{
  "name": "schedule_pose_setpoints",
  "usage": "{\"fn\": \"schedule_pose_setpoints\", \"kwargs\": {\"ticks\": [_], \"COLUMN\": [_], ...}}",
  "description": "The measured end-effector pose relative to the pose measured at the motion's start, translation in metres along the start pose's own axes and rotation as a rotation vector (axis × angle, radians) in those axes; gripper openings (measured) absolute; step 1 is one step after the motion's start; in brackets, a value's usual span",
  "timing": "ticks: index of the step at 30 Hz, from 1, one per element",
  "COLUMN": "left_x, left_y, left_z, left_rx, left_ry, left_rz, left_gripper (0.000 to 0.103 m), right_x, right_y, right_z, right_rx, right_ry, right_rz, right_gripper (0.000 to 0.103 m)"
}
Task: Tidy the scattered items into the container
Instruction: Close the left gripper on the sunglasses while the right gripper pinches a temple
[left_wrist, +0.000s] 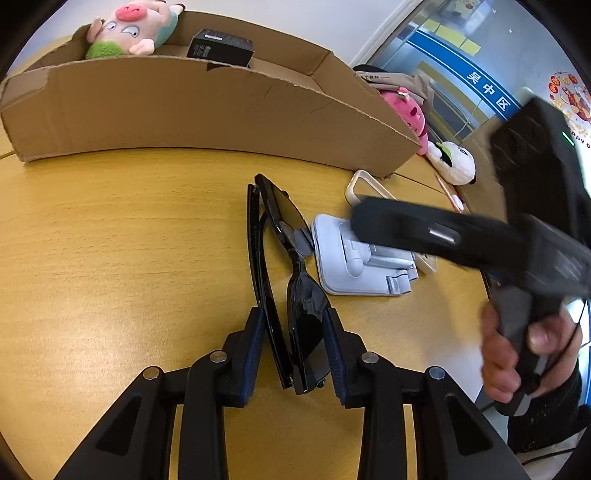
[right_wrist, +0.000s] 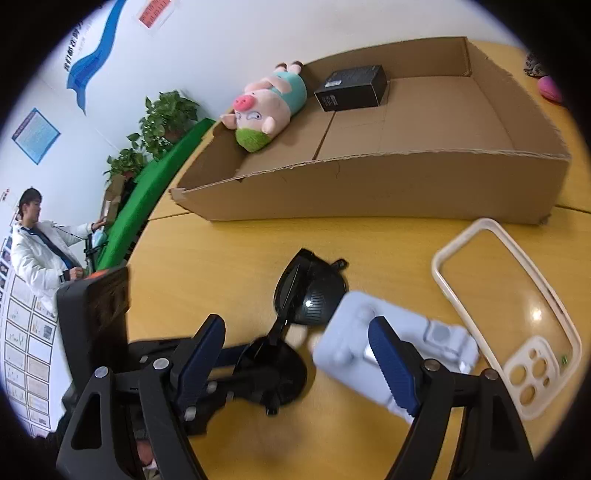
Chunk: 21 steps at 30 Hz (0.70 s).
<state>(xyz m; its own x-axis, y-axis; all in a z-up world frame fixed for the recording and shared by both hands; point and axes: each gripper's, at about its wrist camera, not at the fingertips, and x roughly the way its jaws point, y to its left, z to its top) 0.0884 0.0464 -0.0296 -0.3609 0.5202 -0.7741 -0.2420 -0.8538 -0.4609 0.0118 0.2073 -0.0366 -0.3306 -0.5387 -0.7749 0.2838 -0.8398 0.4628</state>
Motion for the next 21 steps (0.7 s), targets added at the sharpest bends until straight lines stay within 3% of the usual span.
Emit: {"fn": "schedule_pose_setpoints", "kwargs": {"ticks": [5, 8, 11, 12, 16, 21], "left_x": [-0.004, -0.005, -0.007, -0.009, -0.015, -0.023], "left_y": [-0.003, -0.005, -0.002, 0.0, -0.003, -0.008], "left_z": [-0.003, -0.003, -0.002, -0.002, 0.003, 0.01], "left_rx": [0.011, 0.023, 0.02, 0.019, 0.044, 0.068], "left_ry": [-0.021, -0.029, -0.041, -0.046, -0.07, -0.095], "left_rz": [0.013, 0.018, 0.031, 0.028, 0.025, 0.04], "left_gripper": [0.032, 0.032, 0.031, 0.031, 0.028, 0.028], "right_x": [0.032, 0.046, 0.056, 0.056, 0.048, 0.04], "right_y": [0.015, 0.032, 0.036, 0.035, 0.028, 0.036], "right_z": [0.017, 0.017, 0.014, 0.013, 0.016, 0.019], "right_rx": [-0.021, -0.103, -0.145, -0.153, -0.127, -0.15], "right_ry": [0.053, 0.068, 0.077, 0.071, 0.06, 0.027], "right_rz": [-0.024, -0.106, -0.175, -0.191, -0.153, -0.176], "right_gripper": [0.083, 0.079, 0.064, 0.052, 0.039, 0.024]}}
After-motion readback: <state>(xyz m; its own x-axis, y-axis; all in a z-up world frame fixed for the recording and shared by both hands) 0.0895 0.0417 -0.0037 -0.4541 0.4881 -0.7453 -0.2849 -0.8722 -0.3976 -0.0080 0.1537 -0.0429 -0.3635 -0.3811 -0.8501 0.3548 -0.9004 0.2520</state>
